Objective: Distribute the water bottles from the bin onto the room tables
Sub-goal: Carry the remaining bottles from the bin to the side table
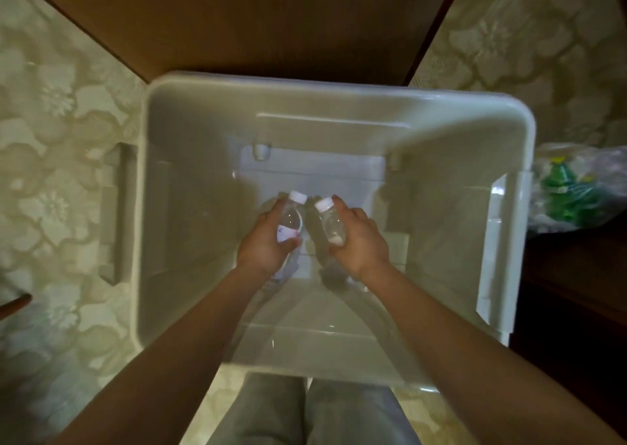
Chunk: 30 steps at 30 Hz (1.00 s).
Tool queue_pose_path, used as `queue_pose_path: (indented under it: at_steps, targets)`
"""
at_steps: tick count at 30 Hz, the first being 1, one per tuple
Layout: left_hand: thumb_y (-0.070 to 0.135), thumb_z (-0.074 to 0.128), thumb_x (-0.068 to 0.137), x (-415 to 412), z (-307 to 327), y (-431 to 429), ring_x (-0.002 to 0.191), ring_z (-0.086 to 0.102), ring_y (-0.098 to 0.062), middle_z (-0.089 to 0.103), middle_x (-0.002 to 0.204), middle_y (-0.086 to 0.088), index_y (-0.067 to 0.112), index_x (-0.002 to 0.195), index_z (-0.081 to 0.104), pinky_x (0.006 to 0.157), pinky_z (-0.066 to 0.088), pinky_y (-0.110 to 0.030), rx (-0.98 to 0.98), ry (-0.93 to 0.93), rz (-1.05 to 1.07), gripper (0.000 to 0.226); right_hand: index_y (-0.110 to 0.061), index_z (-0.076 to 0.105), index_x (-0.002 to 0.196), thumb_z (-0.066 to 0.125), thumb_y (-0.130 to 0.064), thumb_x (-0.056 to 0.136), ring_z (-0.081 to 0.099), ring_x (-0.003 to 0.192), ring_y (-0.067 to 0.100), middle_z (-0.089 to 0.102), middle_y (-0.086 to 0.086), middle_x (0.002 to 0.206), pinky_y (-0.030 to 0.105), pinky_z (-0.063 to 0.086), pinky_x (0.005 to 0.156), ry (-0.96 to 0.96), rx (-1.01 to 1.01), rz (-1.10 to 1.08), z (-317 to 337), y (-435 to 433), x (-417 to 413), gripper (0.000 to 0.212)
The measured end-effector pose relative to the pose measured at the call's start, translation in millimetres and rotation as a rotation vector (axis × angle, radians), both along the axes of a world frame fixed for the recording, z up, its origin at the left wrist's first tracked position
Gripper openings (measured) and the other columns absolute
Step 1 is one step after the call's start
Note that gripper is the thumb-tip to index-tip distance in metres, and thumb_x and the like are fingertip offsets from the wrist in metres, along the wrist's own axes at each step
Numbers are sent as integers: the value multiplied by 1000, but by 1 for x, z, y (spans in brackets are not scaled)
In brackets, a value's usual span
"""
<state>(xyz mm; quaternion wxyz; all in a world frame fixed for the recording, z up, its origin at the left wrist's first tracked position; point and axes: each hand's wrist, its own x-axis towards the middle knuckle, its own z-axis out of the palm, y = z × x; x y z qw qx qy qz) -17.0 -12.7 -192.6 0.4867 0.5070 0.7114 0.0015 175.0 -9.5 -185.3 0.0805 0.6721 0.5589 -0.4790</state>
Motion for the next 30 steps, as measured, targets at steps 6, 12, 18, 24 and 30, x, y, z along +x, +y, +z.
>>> queue_pose_path:
  at_steps: [6,12,18,24,30]
  targets:
    - [35,82,75,-2,67,1,134,46,-18,45,149,0,27,151,31,109,40,-37,58,-170,330,92,-33,38,150,84,-17,70,58,122,19,55,-3,137,43,51,100,302,40,-398,55,11,-10,93]
    - [32,81,78,-20,135,-9,118,57,-15,58,130,4,23,140,47,87,50,-25,165,-201,467,71,-19,53,141,89,-6,64,64,111,17,65,-1,125,10,50,63,503,11,-478,116,27,-19,86]
    - [49,79,76,-49,191,-39,121,58,-10,64,128,6,25,137,52,94,52,-33,255,-296,633,70,-24,60,130,82,-3,74,72,97,21,74,4,109,35,58,81,677,-147,-438,164,30,-42,64]
    - [50,74,79,-79,231,-79,100,70,-18,71,112,0,31,124,56,86,57,-37,332,-440,850,52,-27,63,124,73,-8,87,73,83,13,76,1,99,23,53,57,794,-303,-231,213,22,-82,43]
    - [42,63,90,-96,253,-124,94,70,-12,67,115,-3,21,136,39,73,55,-25,315,-464,1028,56,-30,63,125,73,-17,88,73,95,19,76,3,109,32,56,76,806,-342,-6,247,-5,-128,40]
